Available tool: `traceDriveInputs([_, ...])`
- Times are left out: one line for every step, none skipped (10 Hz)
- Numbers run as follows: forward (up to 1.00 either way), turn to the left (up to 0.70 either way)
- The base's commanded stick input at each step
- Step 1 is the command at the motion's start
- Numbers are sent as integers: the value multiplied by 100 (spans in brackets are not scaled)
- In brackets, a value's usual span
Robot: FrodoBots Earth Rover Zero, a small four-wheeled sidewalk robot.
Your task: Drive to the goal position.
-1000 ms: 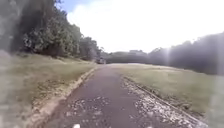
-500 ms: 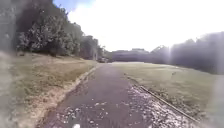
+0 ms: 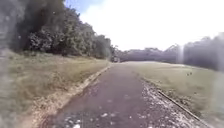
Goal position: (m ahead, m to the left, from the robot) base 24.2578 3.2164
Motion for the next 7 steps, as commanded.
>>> traceDriveInputs([70,0])
traceDriveInputs([70,0])
traceDriveInputs([70,0])
traceDriveInputs([70,-35])
traceDriveInputs([70,-35])
traceDriveInputs([70,-35])
traceDriveInputs([70,-35])
